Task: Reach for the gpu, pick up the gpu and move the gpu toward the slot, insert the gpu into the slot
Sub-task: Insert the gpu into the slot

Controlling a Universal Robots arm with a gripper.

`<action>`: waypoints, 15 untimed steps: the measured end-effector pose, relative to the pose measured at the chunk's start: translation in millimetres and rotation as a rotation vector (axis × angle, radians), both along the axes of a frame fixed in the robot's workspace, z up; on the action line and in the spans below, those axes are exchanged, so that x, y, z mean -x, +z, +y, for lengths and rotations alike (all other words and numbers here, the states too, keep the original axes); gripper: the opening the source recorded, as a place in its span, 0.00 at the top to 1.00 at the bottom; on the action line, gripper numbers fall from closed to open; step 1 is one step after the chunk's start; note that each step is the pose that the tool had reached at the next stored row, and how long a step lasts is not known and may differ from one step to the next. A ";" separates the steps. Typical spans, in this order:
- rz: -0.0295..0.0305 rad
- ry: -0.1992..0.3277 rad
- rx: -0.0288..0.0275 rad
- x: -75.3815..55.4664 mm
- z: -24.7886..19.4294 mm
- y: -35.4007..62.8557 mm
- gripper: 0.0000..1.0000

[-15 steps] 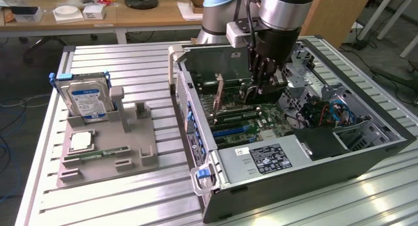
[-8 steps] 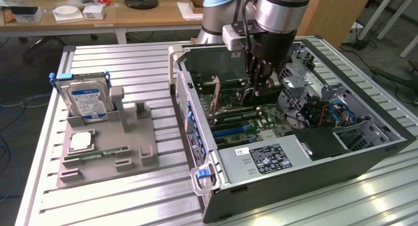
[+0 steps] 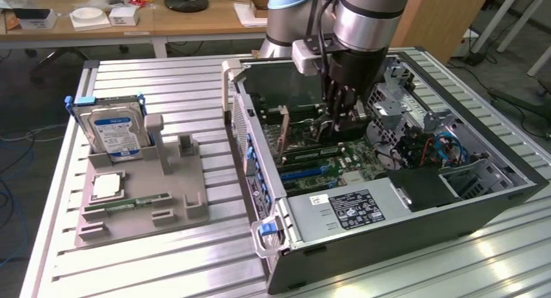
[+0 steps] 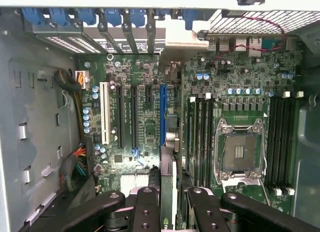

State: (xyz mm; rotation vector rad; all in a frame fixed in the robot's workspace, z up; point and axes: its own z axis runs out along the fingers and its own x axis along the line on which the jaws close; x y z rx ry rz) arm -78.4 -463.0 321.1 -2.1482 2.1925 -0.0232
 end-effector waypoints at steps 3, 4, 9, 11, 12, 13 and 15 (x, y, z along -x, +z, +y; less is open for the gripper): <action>0.0000 0.000 0.0000 0.2 0.0 -5.3 0.74; 0.0000 0.000 0.0001 0.6 0.0 -6.9 0.74; 0.0001 0.000 0.0003 4.3 -0.1 -12.8 0.74; 0.0002 0.000 0.0003 5.0 0.0 -13.1 0.74; 0.0001 0.000 0.0002 5.0 0.0 -13.4 0.74; -0.0001 0.000 -0.0002 5.1 0.0 -14.1 0.74; 0.0000 0.000 -0.0001 5.2 0.0 -16.8 0.74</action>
